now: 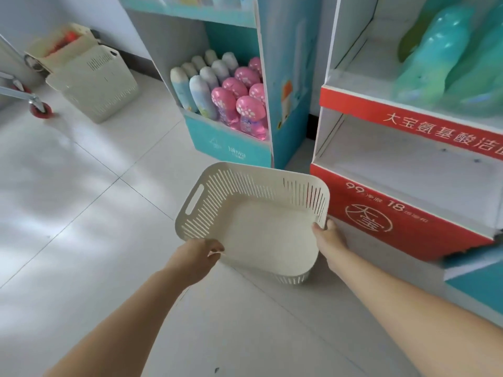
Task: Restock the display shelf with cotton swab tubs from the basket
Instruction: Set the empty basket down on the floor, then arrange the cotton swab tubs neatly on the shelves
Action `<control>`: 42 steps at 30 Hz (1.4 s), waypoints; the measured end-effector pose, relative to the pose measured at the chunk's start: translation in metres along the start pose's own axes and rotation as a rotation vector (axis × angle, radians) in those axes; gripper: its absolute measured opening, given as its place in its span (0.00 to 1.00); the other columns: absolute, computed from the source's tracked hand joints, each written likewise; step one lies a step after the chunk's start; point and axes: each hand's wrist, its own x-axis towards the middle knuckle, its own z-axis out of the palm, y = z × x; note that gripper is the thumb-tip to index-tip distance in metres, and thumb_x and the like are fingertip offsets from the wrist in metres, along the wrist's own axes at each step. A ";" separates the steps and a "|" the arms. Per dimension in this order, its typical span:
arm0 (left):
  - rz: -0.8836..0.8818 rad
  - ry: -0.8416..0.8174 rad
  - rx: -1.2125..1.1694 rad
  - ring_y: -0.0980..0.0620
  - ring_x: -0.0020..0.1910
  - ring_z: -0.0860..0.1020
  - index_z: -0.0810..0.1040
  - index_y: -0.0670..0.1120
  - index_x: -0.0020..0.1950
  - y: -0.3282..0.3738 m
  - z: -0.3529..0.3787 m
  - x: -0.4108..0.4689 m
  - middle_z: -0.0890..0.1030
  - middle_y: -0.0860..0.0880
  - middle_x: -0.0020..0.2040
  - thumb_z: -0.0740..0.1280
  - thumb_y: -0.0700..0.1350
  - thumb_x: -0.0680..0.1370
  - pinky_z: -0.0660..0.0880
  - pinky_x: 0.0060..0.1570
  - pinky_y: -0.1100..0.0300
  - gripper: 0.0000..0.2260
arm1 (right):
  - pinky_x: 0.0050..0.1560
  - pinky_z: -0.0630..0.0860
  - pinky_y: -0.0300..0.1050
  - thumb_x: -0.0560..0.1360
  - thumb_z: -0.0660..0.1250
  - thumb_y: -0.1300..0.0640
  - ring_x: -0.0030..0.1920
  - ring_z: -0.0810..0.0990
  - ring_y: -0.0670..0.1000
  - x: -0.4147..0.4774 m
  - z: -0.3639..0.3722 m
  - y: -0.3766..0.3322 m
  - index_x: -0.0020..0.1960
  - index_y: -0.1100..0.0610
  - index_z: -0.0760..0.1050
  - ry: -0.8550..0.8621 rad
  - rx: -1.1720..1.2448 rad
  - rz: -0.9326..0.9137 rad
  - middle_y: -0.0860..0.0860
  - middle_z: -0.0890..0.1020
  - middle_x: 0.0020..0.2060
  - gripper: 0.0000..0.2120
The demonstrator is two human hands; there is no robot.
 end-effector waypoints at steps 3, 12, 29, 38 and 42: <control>-0.002 -0.016 -0.034 0.53 0.58 0.77 0.79 0.52 0.58 0.020 -0.021 -0.023 0.80 0.54 0.56 0.63 0.46 0.78 0.72 0.59 0.57 0.11 | 0.67 0.65 0.53 0.78 0.63 0.52 0.71 0.66 0.58 -0.030 -0.033 -0.016 0.77 0.51 0.51 -0.080 0.052 0.073 0.54 0.64 0.74 0.33; 0.187 0.028 -0.031 0.52 0.58 0.77 0.80 0.54 0.58 0.152 -0.223 -0.131 0.80 0.56 0.59 0.64 0.47 0.78 0.72 0.61 0.59 0.11 | 0.52 0.66 0.39 0.74 0.67 0.57 0.60 0.74 0.52 -0.210 -0.182 -0.181 0.75 0.54 0.59 -0.165 0.005 -0.086 0.52 0.75 0.64 0.32; 1.012 0.479 -0.059 0.57 0.42 0.79 0.80 0.50 0.58 0.473 -0.562 -0.358 0.80 0.55 0.51 0.64 0.47 0.78 0.79 0.45 0.56 0.10 | 0.47 0.80 0.48 0.76 0.66 0.58 0.41 0.82 0.49 -0.546 -0.534 -0.361 0.61 0.49 0.73 0.431 0.122 -0.606 0.52 0.83 0.45 0.14; 1.244 0.661 -0.080 0.55 0.46 0.77 0.78 0.52 0.60 0.628 -0.584 -0.436 0.78 0.55 0.52 0.66 0.47 0.77 0.77 0.42 0.62 0.12 | 0.42 0.75 0.40 0.74 0.67 0.58 0.40 0.78 0.46 -0.610 -0.704 -0.335 0.60 0.52 0.74 0.929 0.159 -0.677 0.46 0.80 0.41 0.15; 1.132 0.654 -0.039 0.51 0.60 0.72 0.71 0.53 0.68 0.691 -0.580 -0.437 0.74 0.54 0.63 0.65 0.51 0.77 0.70 0.57 0.58 0.19 | 0.40 0.71 0.34 0.73 0.67 0.60 0.40 0.76 0.42 -0.595 -0.762 -0.330 0.63 0.54 0.73 0.931 0.146 -0.711 0.46 0.78 0.44 0.18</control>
